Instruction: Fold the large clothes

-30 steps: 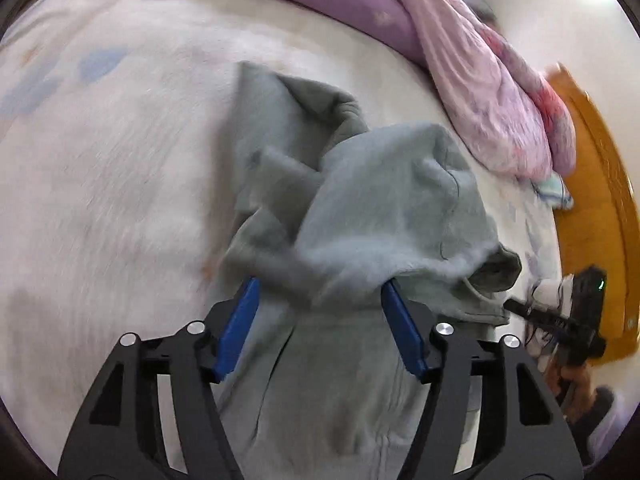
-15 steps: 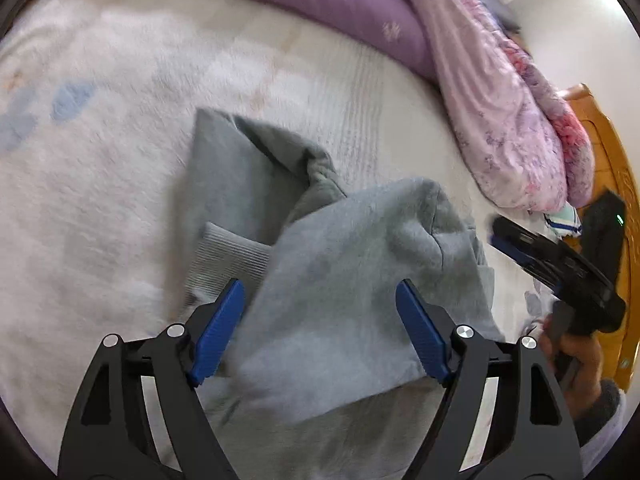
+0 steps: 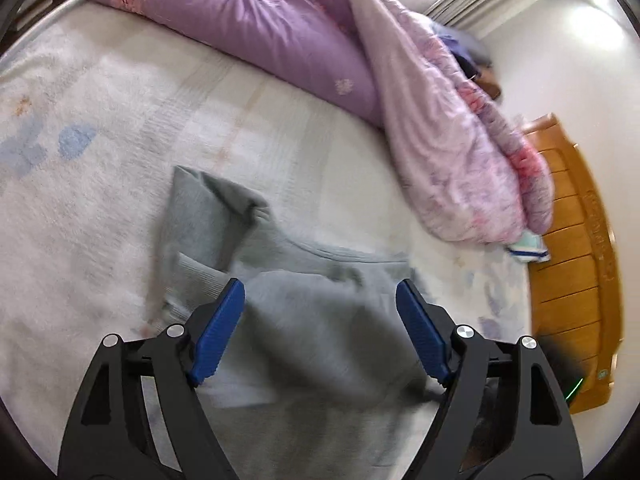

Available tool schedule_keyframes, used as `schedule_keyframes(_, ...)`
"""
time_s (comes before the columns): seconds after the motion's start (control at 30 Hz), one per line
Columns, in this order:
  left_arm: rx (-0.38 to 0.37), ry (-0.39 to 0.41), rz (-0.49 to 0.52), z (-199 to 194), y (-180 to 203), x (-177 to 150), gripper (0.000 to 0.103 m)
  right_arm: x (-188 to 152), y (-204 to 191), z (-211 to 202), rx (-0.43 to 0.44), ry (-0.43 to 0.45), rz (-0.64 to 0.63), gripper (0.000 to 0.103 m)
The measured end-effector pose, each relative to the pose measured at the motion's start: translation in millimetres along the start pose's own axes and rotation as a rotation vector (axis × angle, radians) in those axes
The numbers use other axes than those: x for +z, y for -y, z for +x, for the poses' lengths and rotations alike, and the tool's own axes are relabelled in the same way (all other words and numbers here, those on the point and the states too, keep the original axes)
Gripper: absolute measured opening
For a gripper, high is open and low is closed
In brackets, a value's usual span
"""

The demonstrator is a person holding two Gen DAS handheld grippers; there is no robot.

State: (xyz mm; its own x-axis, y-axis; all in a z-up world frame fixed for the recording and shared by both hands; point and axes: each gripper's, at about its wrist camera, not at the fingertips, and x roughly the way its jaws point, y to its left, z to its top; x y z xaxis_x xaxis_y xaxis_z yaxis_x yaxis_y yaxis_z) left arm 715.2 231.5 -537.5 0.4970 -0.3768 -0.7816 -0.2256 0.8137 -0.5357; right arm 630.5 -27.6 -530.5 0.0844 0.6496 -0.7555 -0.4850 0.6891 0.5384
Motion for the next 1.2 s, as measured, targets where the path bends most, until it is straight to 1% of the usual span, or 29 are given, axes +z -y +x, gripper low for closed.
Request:
schedule_keyframes(0.07, -0.03, -0.045, 0.0, 6, 13, -9, 0.079, -42, -10, 13, -0.033, -0.073, -0.007, 0.005)
schedule_keyframes(0.13, -0.045, -0.078, 0.006, 17, 22, -20, 0.079, -82, -8, 33, -0.053, -0.158, 0.046, 0.006)
schedule_keyframes(0.17, -0.047, -0.114, -0.004, 27, 24, -28, 0.079, -91, -6, 39, -0.073, -0.177, 0.061, 0.008)
schedule_keyframes(0.2, -0.059, -0.144, -0.013, 35, 24, -35, 0.079, -106, 0, 46, -0.096, -0.196, 0.103, 0.008)
schedule_keyframes(0.27, -0.058, -0.199, -0.033, 54, 24, -55, 0.079, -123, 9, 52, -0.101, -0.234, 0.163, 0.008)
schedule_keyframes(0.33, -0.063, -0.236, -0.045, 67, 22, -70, 0.079, -133, 12, 53, -0.118, -0.259, 0.198, 0.008)
schedule_keyframes(0.4, 0.012, -0.286, -0.013, 80, 20, -88, 0.079, -135, 11, 47, -0.093, -0.247, 0.232, 0.008)
schedule_keyframes(0.43, 0.057, -0.305, 0.0, 85, 16, -97, 0.079, -132, 12, 38, -0.076, -0.213, 0.259, 0.008)
schedule_keyframes(0.47, 0.104, -0.349, -0.014, 93, 4, -110, 0.079, -130, 16, 27, -0.06, -0.171, 0.299, 0.008)
schedule_keyframes(0.5, 0.139, -0.384, -0.037, 99, -6, -119, 0.079, -124, 22, 14, -0.057, -0.115, 0.356, 0.008)
schedule_keyframes(0.53, 0.194, -0.431, -0.077, 105, -23, -132, 0.079, -120, 27, 6, -0.066, -0.083, 0.387, 0.008)
schedule_keyframes(0.57, 0.214, -0.449, -0.107, 106, -34, -141, 0.079, -112, 33, -4, -0.084, -0.033, 0.425, 0.008)
schedule_keyframes(0.6, 0.221, -0.449, -0.145, 104, -49, -151, 0.079, -110, 38, -10, -0.092, -0.01, 0.444, 0.008)
schedule_keyframes(0.63, 0.22, -0.448, -0.17, 102, -58, -156, 0.079, -99, 44, -15, -0.097, 0.029, 0.481, 0.008)
schedule_keyframes(0.67, 0.208, -0.444, -0.198, 98, -68, -161, 0.079, -94, 46, -14, -0.089, 0.048, 0.501, 0.008)
schedule_keyframes(0.7, 0.192, -0.435, -0.202, 95, -71, -163, 0.079, -86, 50, -12, -0.078, 0.066, 0.527, 0.008)
schedule_keyframes(0.73, 0.188, -0.432, -0.193, 93, -71, -164, 0.079, -77, 54, -7, -0.087, 0.077, 0.558, 0.008)
schedule_keyframes(0.8, 0.204, -0.436, -0.155, 90, -68, -165, 0.079, -68, 61, 9, -0.085, 0.073, 0.601, 0.008)
schedule_keyframes(0.83, 0.204, -0.436, -0.145, 89, -69, -166, 0.079, -66, 67, 18, -0.117, 0.049, 0.623, 0.008)
schedule_keyframes(0.87, 0.207, -0.436, -0.14, 88, -71, -166, 0.079, -70, 74, 30, -0.154, 0.005, 0.649, 0.008)
schedule_keyframes(0.9, 0.208, -0.436, -0.141, 88, -72, -166, 0.079, -76, 85, 40, -0.212, -0.055, 0.684, 0.001)
schedule_keyframes(0.93, 0.203, -0.439, -0.14, 88, -75, -168, 0.079, -89, 93, 50, -0.226, -0.094, 0.724, 0.0)
schedule_keyframes(0.97, 0.201, -0.443, -0.132, 88, -76, -168, 0.079, -103, 95, 58, -0.201, -0.09, 0.755, 0.0)
schedule_keyframes(1.0, 0.202, -0.446, -0.12, 87, -77, -169, 0.079, -114, 98, 58, -0.169, -0.067, 0.788, 0.0)
schedule_keyframes(1.07, 0.198, -0.448, -0.101, 86, -77, -168, 0.08, -122, 99, 55, -0.145, -0.051, 0.808, 0.0)
schedule_keyframes(1.13, 0.173, -0.447, -0.119, 84, -73, -168, 0.08, -122, 99, 53, -0.15, -0.063, 0.813, 0.0)
schedule_keyframes(1.17, 0.143, -0.45, -0.14, 79, -72, -165, 0.08, -116, 97, 51, -0.157, -0.074, 0.809, 0.0)
schedule_keyframes(1.2, 0.124, -0.447, -0.148, 75, -69, -161, 0.08, -109, 92, 48, -0.15, -0.083, 0.788, 0.007)
